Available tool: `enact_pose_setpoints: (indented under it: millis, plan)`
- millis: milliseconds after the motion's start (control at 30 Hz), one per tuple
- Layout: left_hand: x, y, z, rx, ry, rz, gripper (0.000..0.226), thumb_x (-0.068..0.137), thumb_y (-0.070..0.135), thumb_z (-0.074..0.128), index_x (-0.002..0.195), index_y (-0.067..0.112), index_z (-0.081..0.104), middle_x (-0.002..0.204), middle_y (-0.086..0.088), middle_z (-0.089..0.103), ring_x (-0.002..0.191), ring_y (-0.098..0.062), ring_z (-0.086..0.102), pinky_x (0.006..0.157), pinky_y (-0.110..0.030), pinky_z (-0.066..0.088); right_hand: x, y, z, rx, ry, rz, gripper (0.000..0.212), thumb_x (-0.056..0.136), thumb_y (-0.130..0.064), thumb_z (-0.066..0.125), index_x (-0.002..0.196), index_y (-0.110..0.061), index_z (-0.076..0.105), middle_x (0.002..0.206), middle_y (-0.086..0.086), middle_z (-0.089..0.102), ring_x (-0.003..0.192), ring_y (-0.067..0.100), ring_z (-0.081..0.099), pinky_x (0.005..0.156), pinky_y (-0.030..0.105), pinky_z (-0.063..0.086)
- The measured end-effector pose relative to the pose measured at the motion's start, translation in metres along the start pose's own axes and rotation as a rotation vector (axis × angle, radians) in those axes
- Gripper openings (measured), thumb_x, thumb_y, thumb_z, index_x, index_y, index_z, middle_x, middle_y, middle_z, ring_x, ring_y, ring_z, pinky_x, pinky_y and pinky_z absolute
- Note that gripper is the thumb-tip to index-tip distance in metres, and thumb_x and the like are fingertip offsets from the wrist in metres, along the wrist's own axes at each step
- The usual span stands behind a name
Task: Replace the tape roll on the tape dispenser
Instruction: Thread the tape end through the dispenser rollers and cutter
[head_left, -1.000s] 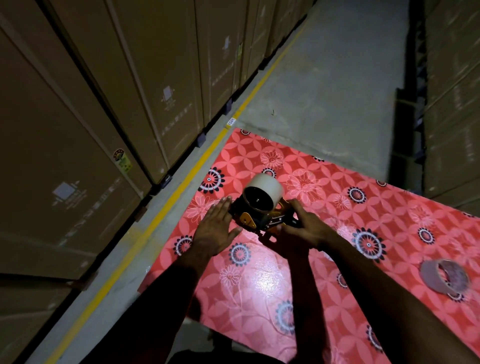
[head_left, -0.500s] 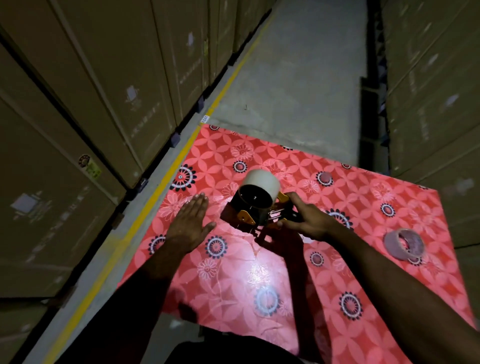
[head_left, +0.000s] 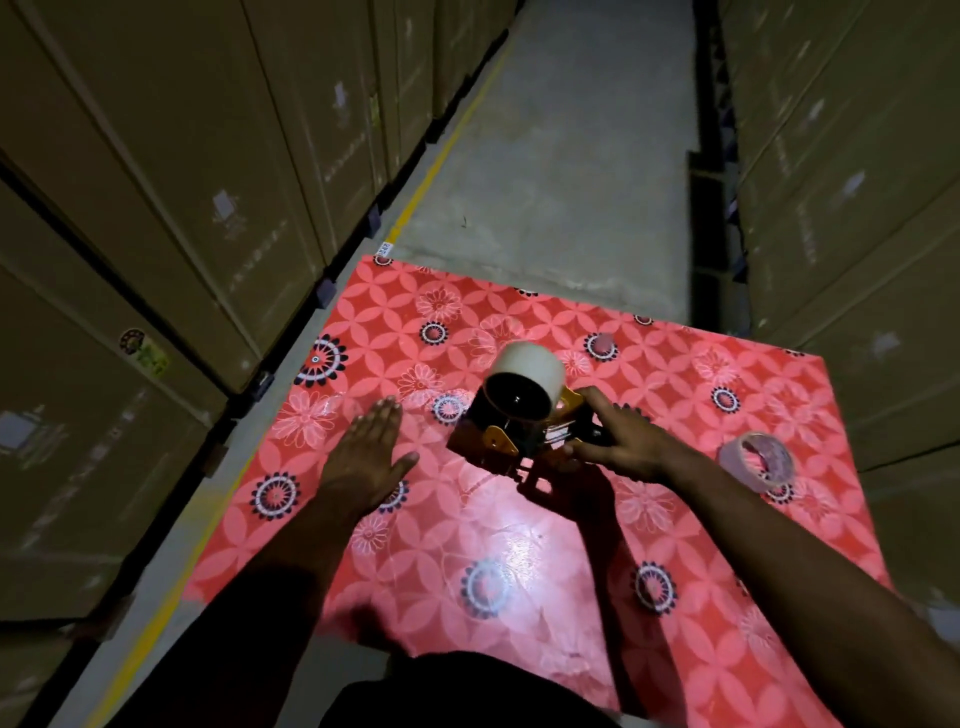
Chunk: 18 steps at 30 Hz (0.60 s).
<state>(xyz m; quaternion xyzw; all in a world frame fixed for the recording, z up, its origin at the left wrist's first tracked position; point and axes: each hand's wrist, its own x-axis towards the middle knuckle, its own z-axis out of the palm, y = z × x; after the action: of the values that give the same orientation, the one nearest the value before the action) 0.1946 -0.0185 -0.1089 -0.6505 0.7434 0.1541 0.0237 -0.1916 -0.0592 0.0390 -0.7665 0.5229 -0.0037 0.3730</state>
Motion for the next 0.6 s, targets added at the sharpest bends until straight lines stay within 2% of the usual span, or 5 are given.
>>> enact_pose_setpoints:
  millis: [67,200,333,467,600]
  plan:
    - [0.0,0.007,-0.003,-0.002,-0.011,-0.023,0.094,0.095,0.071,0.002,0.167,0.011,-0.006,0.176,-0.009,-0.008,0.163,-0.022,-0.007,0.133,-0.04,0.002,-0.013,0.012,-0.003,-0.011,-0.016,0.031,0.056,0.09,-0.055,0.065,0.133,-0.036,0.035,0.126,-0.007,0.063,0.109,0.014,0.065,0.096,0.044,0.054]
    - [-0.003,0.037,0.005,-0.001,-0.035,0.078,0.107,0.088,0.081,-0.01,0.168,0.01,-0.001,0.175,-0.01,-0.008,0.163,-0.023,-0.007,0.132,-0.037,-0.005,-0.022,0.013,-0.001,-0.019,-0.027,0.06,0.066,0.084,-0.064,0.06,0.135,-0.034,0.032,0.132,-0.004,0.06,0.113,0.017,0.062,0.097,0.04,0.052]
    - [-0.005,0.047,0.01,0.0,0.032,0.068,0.105,0.095,0.078,-0.003,0.166,0.004,0.017,0.173,-0.014,0.011,0.162,-0.031,0.013,0.128,-0.029,-0.012,-0.019,0.01,-0.001,-0.012,-0.03,0.047,0.056,0.091,-0.05,0.065,0.132,-0.029,0.035,0.123,0.0,0.063,0.108,0.022,0.064,0.095,0.044,0.052]
    - [-0.005,0.047,0.01,0.017,0.0,0.04,0.102,0.091,0.076,0.0,0.168,0.009,0.0,0.175,-0.009,-0.006,0.163,-0.023,-0.005,0.13,-0.034,-0.007,-0.028,0.018,-0.01,0.008,-0.019,0.04,0.052,0.092,-0.049,0.067,0.128,-0.027,0.036,0.12,0.0,0.066,0.102,0.016,0.066,0.089,0.035,0.054]
    - [-0.004,0.05,0.009,0.037,-0.021,0.027,0.093,0.098,0.071,0.009,0.168,0.01,-0.003,0.176,-0.01,-0.007,0.163,-0.023,-0.008,0.131,-0.037,-0.004,-0.043,0.024,-0.014,-0.055,-0.054,0.069,0.077,0.079,-0.071,0.058,0.136,-0.026,0.033,0.126,-0.001,0.065,0.107,0.016,0.064,0.095,0.038,0.052]
